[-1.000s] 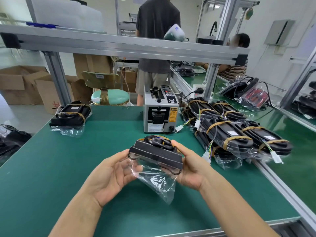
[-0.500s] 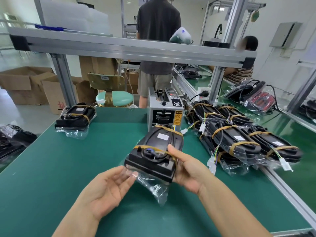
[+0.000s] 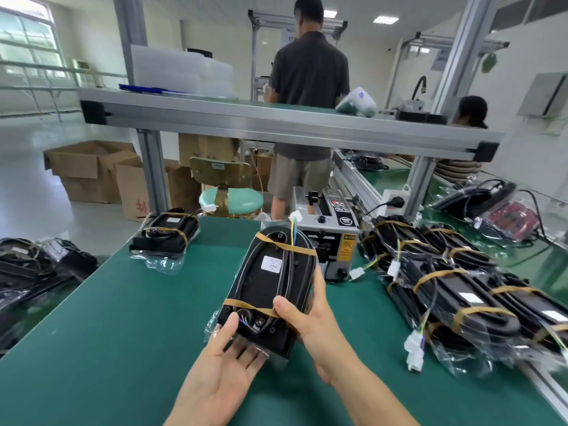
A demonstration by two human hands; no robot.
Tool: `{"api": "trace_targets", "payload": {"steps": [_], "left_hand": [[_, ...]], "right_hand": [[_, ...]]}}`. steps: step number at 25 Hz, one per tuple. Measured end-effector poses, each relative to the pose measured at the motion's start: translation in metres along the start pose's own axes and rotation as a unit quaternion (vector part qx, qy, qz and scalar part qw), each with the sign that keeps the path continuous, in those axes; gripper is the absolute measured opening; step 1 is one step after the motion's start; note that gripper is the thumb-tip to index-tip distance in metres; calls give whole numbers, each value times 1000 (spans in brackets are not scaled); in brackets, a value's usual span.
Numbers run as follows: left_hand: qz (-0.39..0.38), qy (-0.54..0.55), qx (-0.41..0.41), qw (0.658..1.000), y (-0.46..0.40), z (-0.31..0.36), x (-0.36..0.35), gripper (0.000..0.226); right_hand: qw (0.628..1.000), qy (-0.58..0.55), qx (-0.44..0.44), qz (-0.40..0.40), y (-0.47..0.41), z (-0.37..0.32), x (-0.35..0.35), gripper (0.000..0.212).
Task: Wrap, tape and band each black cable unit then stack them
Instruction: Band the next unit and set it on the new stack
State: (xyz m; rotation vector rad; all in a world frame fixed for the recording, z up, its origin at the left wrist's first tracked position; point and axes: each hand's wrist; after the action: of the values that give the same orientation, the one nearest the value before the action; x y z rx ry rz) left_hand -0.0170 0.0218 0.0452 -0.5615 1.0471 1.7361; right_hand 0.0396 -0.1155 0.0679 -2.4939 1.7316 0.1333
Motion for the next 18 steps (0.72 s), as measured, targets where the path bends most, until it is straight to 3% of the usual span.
{"api": "trace_targets", "payload": {"steps": [3,6,10,13,15,18], "left_hand": [[25,18,-17,999,-17,15,-4,37],[45,64,-7,997,-39,32,-4,27],[72,32,-63,995,-73,60,-6,24],[98,-3,-111,989,-105,86,-19,23],[127,-19,-130,983,-132,101,-30,30],[179,-21,-140,974,-171,115,-39,46]], "right_hand": [[1000,19,-20,10,-28,1,-13,72],[997,35,-66,-4,-59,-5,-25,82],[995,72,-73,-5,-90,-12,-34,69],[982,172,-77,-10,-89,-1,-32,77],[954,289,-75,-28,-80,16,-25,81],[872,481,-58,-72,-66,34,-12,90]]}}
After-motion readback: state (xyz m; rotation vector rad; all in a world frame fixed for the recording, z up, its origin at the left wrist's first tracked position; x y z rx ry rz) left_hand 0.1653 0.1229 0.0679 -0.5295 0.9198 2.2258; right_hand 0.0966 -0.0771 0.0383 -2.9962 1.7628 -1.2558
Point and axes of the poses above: each hand's wrist, its own y-axis away from the middle knuckle, its own x-axis out of the back of the hand, z = x × y, and after that the axes turned 3 degrees about -x, right-handed
